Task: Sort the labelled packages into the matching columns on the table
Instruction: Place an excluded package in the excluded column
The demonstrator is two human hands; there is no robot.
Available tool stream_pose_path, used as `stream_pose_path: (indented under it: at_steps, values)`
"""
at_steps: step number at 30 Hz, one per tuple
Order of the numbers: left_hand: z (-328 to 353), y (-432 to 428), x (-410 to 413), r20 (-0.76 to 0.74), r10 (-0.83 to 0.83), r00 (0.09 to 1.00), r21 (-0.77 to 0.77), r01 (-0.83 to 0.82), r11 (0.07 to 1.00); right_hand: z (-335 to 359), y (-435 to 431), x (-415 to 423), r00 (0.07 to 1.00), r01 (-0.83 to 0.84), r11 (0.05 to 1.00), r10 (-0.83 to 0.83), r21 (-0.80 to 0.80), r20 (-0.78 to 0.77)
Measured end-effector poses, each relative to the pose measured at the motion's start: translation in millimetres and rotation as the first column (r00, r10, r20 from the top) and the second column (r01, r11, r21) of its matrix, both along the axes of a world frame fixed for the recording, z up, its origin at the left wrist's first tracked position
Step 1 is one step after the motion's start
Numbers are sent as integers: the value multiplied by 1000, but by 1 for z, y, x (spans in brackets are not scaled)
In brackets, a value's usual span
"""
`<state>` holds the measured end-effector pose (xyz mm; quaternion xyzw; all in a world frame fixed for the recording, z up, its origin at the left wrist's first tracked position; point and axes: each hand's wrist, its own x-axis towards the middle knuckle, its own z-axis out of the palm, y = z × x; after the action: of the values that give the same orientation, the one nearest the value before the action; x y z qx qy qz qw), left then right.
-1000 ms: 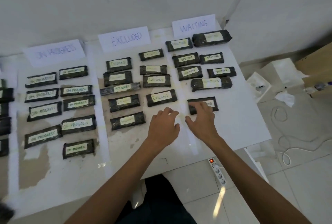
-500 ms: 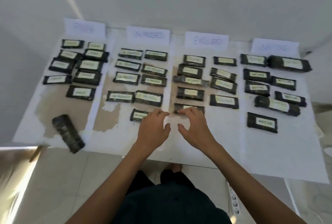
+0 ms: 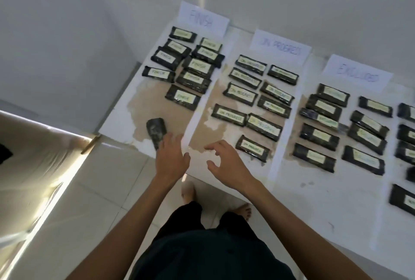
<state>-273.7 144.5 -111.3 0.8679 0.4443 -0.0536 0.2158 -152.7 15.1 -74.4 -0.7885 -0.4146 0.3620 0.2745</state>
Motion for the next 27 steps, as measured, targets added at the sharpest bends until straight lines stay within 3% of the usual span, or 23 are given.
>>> stream_pose_path:
  at_steps: [3, 7, 11, 13, 15, 16, 18, 19, 20, 21, 27]
  values:
    - [-16, 27, -18, -119, 134, 984, -36, -139, 990, -9, 31, -14, 999, -39, 999, 39, -19, -16]
    - [-30, 40, -25, -144, 135, 980, -126, -154, 980, -19, 59, -27, 999, -35, 999, 34, -28, -31]
    - [-31, 48, -26, 0, 150, 989, -217, -146, 965, -24, 74, -34, 999, 1, 1000, -2, -28, -46]
    - [-27, 58, -30, 134, 212, 968, -344, -155, 926, -27, 77, -33, 999, 20, 1000, -21, -24, -43]
    - [-20, 71, -32, 213, 367, 906, -560, -195, 806, -27, 80, -29, 999, 40, 998, -42, -42, -32]
    - [-15, 77, -34, 219, 464, 858, -695, -196, 692, -27, 82, -26, 998, 51, 997, -52, -52, -24]
    - [-4, 89, -38, 161, 659, 734, -940, -88, 328, -25, 86, -20, 998, 66, 996, -66, -53, 12]
    - [2, 94, -40, 93, 722, 686, -992, -1, 129, -24, 89, -16, 997, 67, 997, -65, -47, 43]
    - [8, 98, -43, 31, 751, 659, -998, 65, -16, -23, 92, -13, 995, 60, 997, -57, -41, 76]
    - [14, 101, -44, -15, 757, 653, -990, 95, -101, -20, 95, -9, 994, 44, 998, -40, -35, 105]
    - [26, 104, -38, -91, 738, 669, -976, 87, -199, -13, 101, 8, 988, -65, 996, 56, 62, 146]
